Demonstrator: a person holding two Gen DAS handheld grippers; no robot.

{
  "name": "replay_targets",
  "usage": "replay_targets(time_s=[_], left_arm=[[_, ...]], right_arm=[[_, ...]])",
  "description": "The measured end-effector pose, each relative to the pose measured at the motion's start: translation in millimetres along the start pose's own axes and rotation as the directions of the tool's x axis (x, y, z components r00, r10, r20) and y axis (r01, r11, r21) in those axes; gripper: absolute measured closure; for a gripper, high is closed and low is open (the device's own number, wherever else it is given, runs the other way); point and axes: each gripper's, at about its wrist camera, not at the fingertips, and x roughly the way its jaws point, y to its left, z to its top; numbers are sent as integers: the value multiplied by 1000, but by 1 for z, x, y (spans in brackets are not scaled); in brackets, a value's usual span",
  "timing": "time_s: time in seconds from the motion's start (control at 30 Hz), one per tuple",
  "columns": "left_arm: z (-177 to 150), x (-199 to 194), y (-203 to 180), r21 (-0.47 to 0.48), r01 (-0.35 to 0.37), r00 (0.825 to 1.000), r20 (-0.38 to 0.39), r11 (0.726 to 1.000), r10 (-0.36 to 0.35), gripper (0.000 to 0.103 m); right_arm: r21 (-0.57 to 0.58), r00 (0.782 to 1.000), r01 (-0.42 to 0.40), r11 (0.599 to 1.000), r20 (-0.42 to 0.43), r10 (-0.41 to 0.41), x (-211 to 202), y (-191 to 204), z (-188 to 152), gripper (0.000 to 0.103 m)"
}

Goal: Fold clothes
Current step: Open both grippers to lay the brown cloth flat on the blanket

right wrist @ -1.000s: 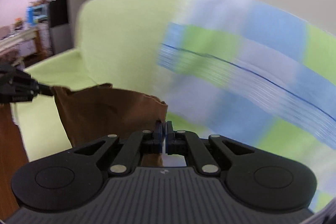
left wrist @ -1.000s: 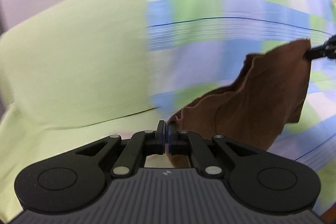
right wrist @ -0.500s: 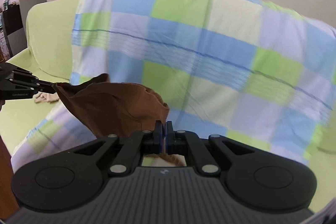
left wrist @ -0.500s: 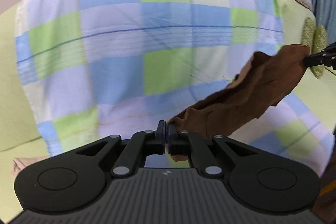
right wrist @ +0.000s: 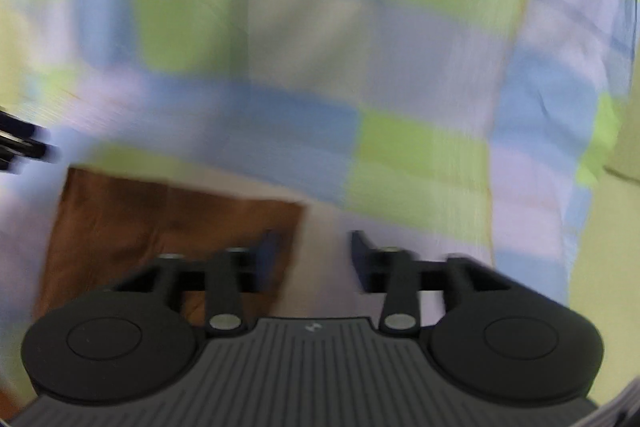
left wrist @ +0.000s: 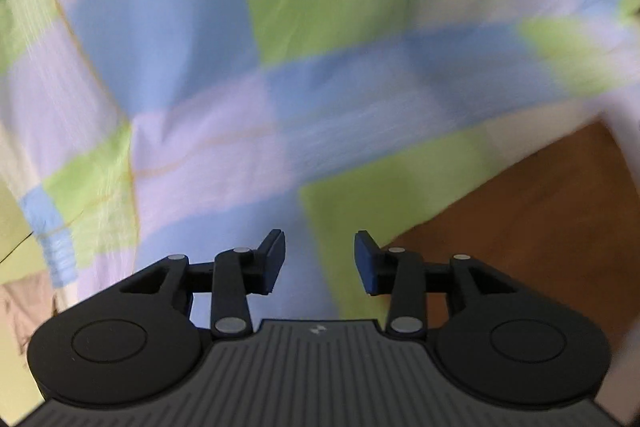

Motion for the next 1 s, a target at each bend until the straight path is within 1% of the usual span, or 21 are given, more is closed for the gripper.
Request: replay_targets(time_s=[0.03,0.07,0.1,0.13,0.17,0.2,0.27,0.3,0.33,0.4,0.47,0.53,0.6,0.73,0.77,0.83,0.87,0.9,0.93,0.97,1.0], left_arm=[[-5,4,3,-7,-14,1000,-10,1000,14,57],[-14,0,6,-11,-1,1000,-3,1000,1,54],[-30,-15,7,-8,36,999,17,999,-36,47],[-41,-24,8,-4,54,998,24,999,-54,43],[-52,-31,7,-3,64,998,24,998,-64,40],[-65,-41,4,-4,77,997,23,997,-77,40],[-89,-55,-8,-36,121,993,-2,992,-121,40],[-100,-60,-15,-66,150,988,-19,986,-152,40],[-108,-63,-21,-91,171,984,-30,981,-175,40],[-126,-68,-35,-169,205,975,-51,964,-216,40],[-137,-67,-41,-244,214,970,-64,946,-236,40],[-147,-58,-44,-330,207,968,-69,921,-242,40],[-156,-48,-46,-405,182,971,-68,896,-228,40],[-170,-40,-49,-484,142,982,-43,864,-185,40],[-174,-37,-48,-518,142,982,-35,844,-187,40],[-182,-35,-40,-596,167,978,0,785,-208,42],[-184,-34,-37,-623,181,976,18,761,-218,42],[-186,-34,-35,-639,194,974,32,745,-226,42],[-189,-33,-32,-661,217,969,55,719,-241,43],[-192,-32,-28,-689,247,961,86,682,-261,46],[-196,-31,-24,-715,280,951,117,641,-285,53]], right_arm=[[50,1000,5,999,0,-5,2,-1,-8,64],[93,999,-28,995,23,26,-4,-2,-17,62],[120,998,-56,991,38,52,-12,-2,-27,61],[145,996,-83,986,52,77,-19,-3,-37,61],[159,992,-122,980,60,114,-36,0,-59,61],[161,991,-129,978,60,121,-39,2,-63,61],[182,987,-158,971,37,153,-58,6,-94,61],[203,985,-173,964,24,171,-64,7,-109,61],[214,984,-179,960,20,179,-67,7,-116,61],[271,972,-224,936,-7,235,-63,5,-133,61],[309,963,-244,919,-33,267,-57,3,-141,61],[312,949,-283,907,-44,311,-46,3,-145,61],[296,947,-291,910,-44,318,-43,5,-149,61],[262,929,-352,898,-17,369,-35,-2,-150,61],[260,925,-364,894,-7,379,-35,-5,-150,61],[270,923,-374,887,8,386,-32,-9,-151,61],[281,922,-376,883,19,387,-31,-11,-151,61],[293,921,-379,878,30,388,-30,-13,-151,61],[307,918,-389,869,42,396,-29,-15,-152,61],[317,914,-396,862,47,403,-28,-17,-152,61],[343,912,-399,851,55,405,-25,-18,-154,61]])
